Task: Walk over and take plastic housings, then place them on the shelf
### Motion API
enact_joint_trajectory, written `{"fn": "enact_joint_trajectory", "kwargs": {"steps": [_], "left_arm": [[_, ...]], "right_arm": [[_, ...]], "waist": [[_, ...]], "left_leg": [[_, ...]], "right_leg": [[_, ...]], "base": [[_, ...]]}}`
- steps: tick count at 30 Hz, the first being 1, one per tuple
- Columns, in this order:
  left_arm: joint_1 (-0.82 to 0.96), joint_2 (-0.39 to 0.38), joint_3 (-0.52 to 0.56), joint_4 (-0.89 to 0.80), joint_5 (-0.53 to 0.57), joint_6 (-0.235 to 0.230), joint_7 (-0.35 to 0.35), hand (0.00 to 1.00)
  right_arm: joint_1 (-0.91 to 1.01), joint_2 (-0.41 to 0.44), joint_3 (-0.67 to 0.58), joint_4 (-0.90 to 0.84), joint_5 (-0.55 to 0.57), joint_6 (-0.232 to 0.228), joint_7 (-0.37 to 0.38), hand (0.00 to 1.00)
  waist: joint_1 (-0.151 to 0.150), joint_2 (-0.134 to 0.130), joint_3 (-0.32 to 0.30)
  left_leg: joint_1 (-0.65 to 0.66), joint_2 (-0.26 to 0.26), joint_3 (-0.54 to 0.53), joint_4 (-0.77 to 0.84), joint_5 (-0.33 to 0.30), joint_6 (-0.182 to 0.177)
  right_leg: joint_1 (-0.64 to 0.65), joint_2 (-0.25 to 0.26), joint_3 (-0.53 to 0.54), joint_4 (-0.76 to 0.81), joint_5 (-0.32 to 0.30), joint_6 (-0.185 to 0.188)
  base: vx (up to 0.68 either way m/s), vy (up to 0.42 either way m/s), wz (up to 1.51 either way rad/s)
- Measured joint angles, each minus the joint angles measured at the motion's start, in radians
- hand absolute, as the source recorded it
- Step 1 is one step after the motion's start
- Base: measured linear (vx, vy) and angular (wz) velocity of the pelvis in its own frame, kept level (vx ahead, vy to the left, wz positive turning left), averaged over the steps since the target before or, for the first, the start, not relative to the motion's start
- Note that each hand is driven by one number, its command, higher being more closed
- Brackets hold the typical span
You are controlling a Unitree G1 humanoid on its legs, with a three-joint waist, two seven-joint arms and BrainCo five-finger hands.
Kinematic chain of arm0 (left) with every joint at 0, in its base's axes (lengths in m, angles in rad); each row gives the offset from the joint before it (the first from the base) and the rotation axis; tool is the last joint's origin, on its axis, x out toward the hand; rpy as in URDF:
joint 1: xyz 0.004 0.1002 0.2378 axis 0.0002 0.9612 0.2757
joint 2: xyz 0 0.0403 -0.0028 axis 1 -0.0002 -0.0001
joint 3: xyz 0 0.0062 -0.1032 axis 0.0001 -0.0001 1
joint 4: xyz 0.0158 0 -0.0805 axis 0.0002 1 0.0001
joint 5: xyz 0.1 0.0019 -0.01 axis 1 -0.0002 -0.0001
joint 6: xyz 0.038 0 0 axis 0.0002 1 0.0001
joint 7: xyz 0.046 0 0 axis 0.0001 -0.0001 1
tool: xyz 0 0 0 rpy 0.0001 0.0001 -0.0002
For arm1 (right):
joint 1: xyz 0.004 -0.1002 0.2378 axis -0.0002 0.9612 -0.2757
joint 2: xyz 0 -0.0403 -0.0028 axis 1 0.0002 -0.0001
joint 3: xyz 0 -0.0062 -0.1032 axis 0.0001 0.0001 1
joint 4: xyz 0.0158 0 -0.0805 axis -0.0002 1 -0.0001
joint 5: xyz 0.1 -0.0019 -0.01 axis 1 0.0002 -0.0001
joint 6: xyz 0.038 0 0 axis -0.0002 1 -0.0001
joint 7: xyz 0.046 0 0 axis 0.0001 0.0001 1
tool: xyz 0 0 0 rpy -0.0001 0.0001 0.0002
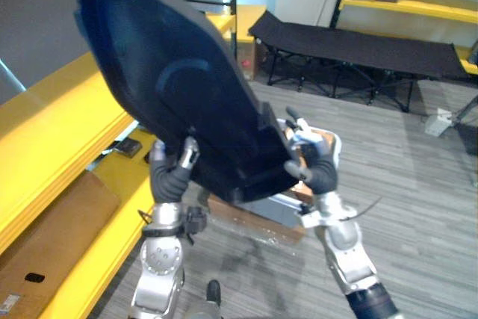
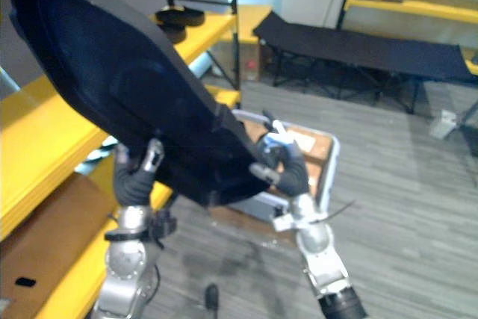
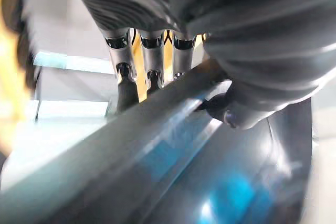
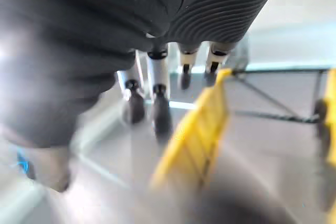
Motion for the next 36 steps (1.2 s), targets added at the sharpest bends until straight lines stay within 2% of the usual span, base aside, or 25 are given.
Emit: {"fn": "enact_joint_trajectory", "kwargs": {"steps": [2,4,5,9,11,15,17,19,21,24,27,31,34,36], "left_arm": [[0.017,0.003,0.094,0.000,0.008,0.000,0.066,1.00],[0.041,0.010,0.119,-0.003,0.038,0.000,0.095,1.00],[0.055,0.013,0.118,-0.010,0.048,0.000,0.104,1.00],[0.078,0.017,0.117,-0.017,0.071,0.000,0.106,1.00],[0.096,0.017,0.118,-0.017,0.070,0.000,0.109,1.00],[0.126,0.014,0.117,-0.016,0.063,0.000,0.110,1.00],[0.151,0.003,0.114,-0.014,0.052,-0.005,0.103,1.00],[0.179,-0.013,0.106,-0.002,0.011,-0.029,0.082,1.00],[0.221,-0.026,0.099,0.014,-0.052,-0.061,0.029,1.00],[0.243,-0.026,0.098,0.024,-0.064,-0.078,-0.009,1.00],[0.238,-0.021,0.096,0.025,-0.063,-0.083,-0.018,1.00],[0.236,-0.011,0.102,0.041,-0.055,-0.081,0.032,1.00],[0.226,-0.010,0.115,0.058,-0.036,-0.070,0.112,1.00],[0.230,-0.011,0.162,0.058,-0.004,-0.059,0.176,1.00]], "right_arm": [[0.039,0.000,-0.142,0.000,0.068,0.005,-0.011,0.00],[0.084,0.005,-0.231,0.001,0.111,0.013,-0.025,0.00],[0.110,0.012,-0.260,0.001,0.135,0.020,-0.023,0.00],[0.190,0.057,-0.286,0.013,0.185,0.050,-0.018,0.00],[0.220,0.073,-0.301,0.036,0.189,0.051,-0.022,0.00],[0.252,0.099,-0.308,0.123,0.179,0.069,-0.062,0.00],[0.266,0.109,-0.308,0.191,0.172,0.100,-0.075,0.00],[0.278,0.116,-0.308,0.257,0.170,0.129,-0.099,0.00],[0.300,0.130,-0.308,0.328,0.166,0.154,-0.127,0.00],[0.326,0.144,-0.308,0.340,0.167,0.154,-0.128,0.00],[0.324,0.144,-0.308,0.340,0.147,0.154,-0.126,0.00],[0.309,0.129,-0.306,0.340,0.143,0.155,-0.075,0.00],[0.254,0.095,-0.287,0.339,0.153,0.170,-0.015,0.00],[0.198,0.067,-0.223,0.339,0.149,0.183,0.010,0.00]], "waist": [[-0.009,0.000,0.000],[-0.012,0.000,0.000],[-0.025,0.001,0.000],[-0.048,0.007,0.002],[-0.066,0.010,0.003],[-0.088,0.016,0.004],[-0.088,0.018,0.005],[-0.088,0.020,0.006],[-0.087,0.021,0.006],[-0.087,0.022,0.006],[-0.088,0.021,0.006],[-0.086,0.022,0.006],[-0.065,0.022,0.006],[-0.053,0.023,0.005]], "left_leg": [[-0.001,0.000,0.008,0.000,-0.002,0.001],[0.001,0.001,0.022,0.000,-0.004,0.002],[0.001,0.002,0.029,0.000,-0.005,0.002],[0.009,0.012,0.071,0.001,-0.010,-0.004],[0.016,0.012,0.079,0.001,-0.014,-0.005],[0.017,0.018,0.081,0.000,-0.018,-0.011],[0.017,0.019,0.080,-0.001,-0.021,-0.013],[0.016,0.018,0.080,-0.001,-0.022,-0.013],[0.015,0.018,0.080,0.000,-0.022,-0.012],[0.014,0.018,0.079,0.000,-0.023,-0.012],[0.014,0.018,0.079,0.000,-0.023,-0.012],[0.015,0.018,0.078,0.000,-0.023,-0.012],[0.012,0.016,0.067,0.000,-0.022,-0.013],[-0.009,0.003,0.003,0.000,-0.015,-0.019]], "right_leg": [[-0.006,-0.002,0.007,0.001,0.000,0.000],[-0.014,-0.003,0.026,0.002,0.001,-0.001],[-0.019,-0.004,0.032,0.002,0.002,-0.001],[-0.042,-0.003,0.076,0.007,0.005,-0.002],[-0.041,-0.003,0.083,0.008,0.006,-0.002],[-0.042,0.001,0.085,0.007,0.004,-0.003],[-0.042,0.002,0.085,0.006,0.004,-0.004],[-0.042,0.002,0.086,0.005,0.003,-0.004],[-0.042,0.002,0.085,0.003,0.002,-0.005],[-0.042,0.003,0.085,0.003,0.001,-0.006],[-0.042,0.002,0.085,0.004,0.001,-0.006],[-0.041,0.002,0.084,0.005,0.002,-0.006],[-0.039,0.002,0.075,0.008,0.001,-0.005],[-0.023,0.000,0.018,0.009,-0.007,-0.004]], "base": [[0.01,0.006,-0.11],[0.01,0.011,-0.20],[0.02,0.008,-0.22],[0.01,0.000,-0.32],[0.02,-0.012,-0.18],[0.00,-0.005,-0.02],[0.00,0.000,0.00],[0.00,0.000,0.00],[0.00,0.000,0.00],[0.00,0.000,0.00],[0.00,0.000,0.00],[0.00,0.000,0.00],[-0.01,0.004,0.11],[-0.01,-0.011,0.60]]}}
